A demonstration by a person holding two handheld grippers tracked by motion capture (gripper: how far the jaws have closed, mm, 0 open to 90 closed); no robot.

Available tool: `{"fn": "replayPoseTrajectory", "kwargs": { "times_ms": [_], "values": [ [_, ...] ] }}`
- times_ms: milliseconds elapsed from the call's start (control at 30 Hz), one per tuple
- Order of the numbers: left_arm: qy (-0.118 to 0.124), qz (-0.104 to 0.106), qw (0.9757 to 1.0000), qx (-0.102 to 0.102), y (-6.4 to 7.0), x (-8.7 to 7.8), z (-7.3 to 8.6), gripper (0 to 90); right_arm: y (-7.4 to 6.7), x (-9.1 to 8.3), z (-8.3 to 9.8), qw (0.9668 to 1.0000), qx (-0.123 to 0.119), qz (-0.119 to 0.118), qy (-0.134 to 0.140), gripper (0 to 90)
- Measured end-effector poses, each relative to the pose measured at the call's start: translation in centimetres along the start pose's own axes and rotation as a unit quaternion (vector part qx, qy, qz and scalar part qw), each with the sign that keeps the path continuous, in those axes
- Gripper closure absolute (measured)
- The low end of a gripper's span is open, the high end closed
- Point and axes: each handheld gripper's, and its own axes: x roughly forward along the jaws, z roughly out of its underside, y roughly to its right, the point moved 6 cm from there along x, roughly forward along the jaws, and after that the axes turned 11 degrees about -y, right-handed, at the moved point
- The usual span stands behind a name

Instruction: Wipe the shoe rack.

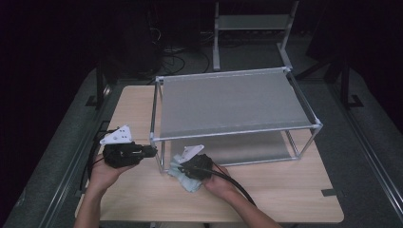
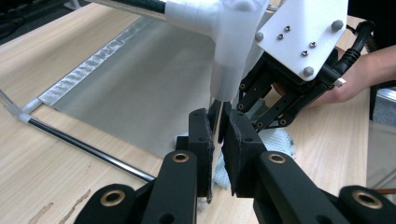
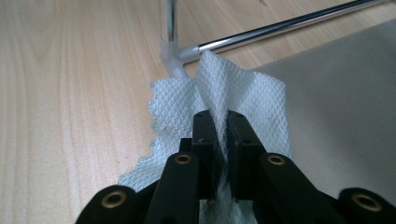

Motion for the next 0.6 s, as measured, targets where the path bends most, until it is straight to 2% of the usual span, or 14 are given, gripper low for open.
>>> {"fn": "replayPoseTrajectory", "kwargs": {
  "times_ms": [67, 167, 267, 300, 367, 500, 600],
  "values": [
    [0.001, 0.002, 1.0, 0.001, 0.1, 0.1, 0.0, 81.5, 0.4, -0.4, 0.5, 1.0, -0.001, 0.001, -0.005, 82.8],
    [0.001, 0.003, 1.0, 0.003, 0.2, 0.2, -0.2, 81.4, 0.9, -0.5, 0.8, 0.9996, 0.025, -0.007, -0.007, 82.8],
    [-0.001, 0.005, 1.0, 0.004, 0.3, 0.2, -0.2, 81.4, 0.6, -0.2, 0.3, 0.9997, 0.021, -0.009, -0.001, 82.8],
    [-0.001, 0.005, 1.0, 0.005, 0.3, 0.2, -0.2, 81.4, -0.1, 0.1, -0.2, 0.9996, 0.023, -0.017, -0.002, 82.9],
    [-0.001, 0.009, 0.9999, 0.006, 0.4, 0.2, -0.2, 81.4, 0.0, 0.0, -0.1, 0.9998, 0.012, -0.018, -0.003, 83.1],
    [-0.001, 0.014, 0.9999, 0.007, 0.4, 0.2, -0.2, 81.3, 0.4, -0.5, 0.4, 0.9997, 0.014, -0.02, -0.009, 83.2],
    [-0.003, 0.012, 0.9999, 0.007, 0.4, 0.2, -0.2, 81.3, -0.1, -0.2, 0.0, 0.9997, 0.007, -0.022, -0.011, 83.2]
  ]
}}
